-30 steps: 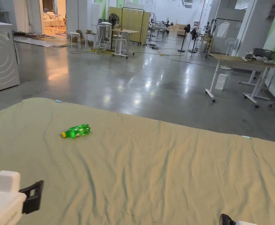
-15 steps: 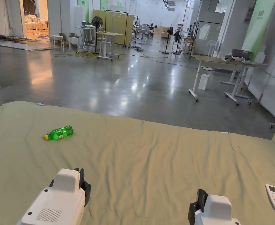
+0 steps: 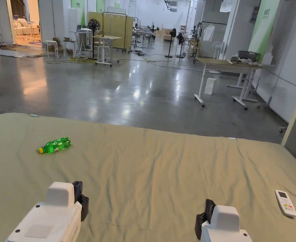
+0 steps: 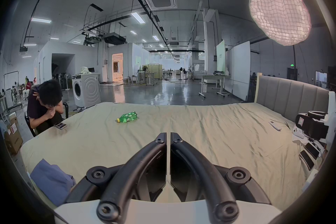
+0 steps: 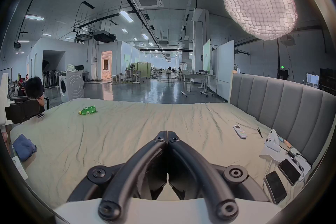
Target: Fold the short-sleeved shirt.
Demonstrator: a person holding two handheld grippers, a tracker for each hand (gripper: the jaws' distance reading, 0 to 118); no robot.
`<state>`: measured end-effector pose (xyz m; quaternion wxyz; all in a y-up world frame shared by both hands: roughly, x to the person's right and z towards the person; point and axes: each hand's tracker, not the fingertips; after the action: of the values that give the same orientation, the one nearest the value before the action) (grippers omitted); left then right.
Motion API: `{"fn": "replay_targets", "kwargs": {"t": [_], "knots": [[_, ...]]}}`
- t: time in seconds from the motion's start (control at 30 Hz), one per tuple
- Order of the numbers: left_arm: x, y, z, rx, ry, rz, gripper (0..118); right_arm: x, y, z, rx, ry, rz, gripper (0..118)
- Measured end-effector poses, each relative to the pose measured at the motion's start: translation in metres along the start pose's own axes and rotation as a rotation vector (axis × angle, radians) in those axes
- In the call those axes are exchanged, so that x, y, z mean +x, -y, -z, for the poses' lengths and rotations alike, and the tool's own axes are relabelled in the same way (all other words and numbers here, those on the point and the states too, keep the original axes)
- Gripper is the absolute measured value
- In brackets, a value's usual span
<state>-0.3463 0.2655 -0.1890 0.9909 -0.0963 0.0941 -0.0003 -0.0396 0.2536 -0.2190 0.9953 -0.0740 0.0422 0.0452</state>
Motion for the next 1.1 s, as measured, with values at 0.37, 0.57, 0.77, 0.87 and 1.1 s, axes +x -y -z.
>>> {"fn": "replay_targets", "kwargs": {"t": [0.37,0.57,0.77,0.87,1.1], "knots": [[-0.009,0.0,0.006,-0.004,-0.004,-0.009,3,0.0,-0.003,-0.001,-0.003,0.004,-0.007,0],[-0.011,0.006,0.01,-0.002,-0.003,0.005,3,-0.002,-0.006,-0.004,-0.008,0.002,-0.004,0],[-0.007,0.003,0.004,-0.007,0.0,0.002,3,-0.003,-0.006,-0.004,-0.012,0.001,-0.009,0],[-0.006,0.002,0.004,-0.009,0.008,0.003,3,-0.003,-0.004,-0.001,-0.009,0.007,-0.013,2],[-0.006,0.003,0.003,0.016,-0.04,-0.02,61,-0.002,-0.006,0.001,-0.011,0.032,-0.018,73]]}}
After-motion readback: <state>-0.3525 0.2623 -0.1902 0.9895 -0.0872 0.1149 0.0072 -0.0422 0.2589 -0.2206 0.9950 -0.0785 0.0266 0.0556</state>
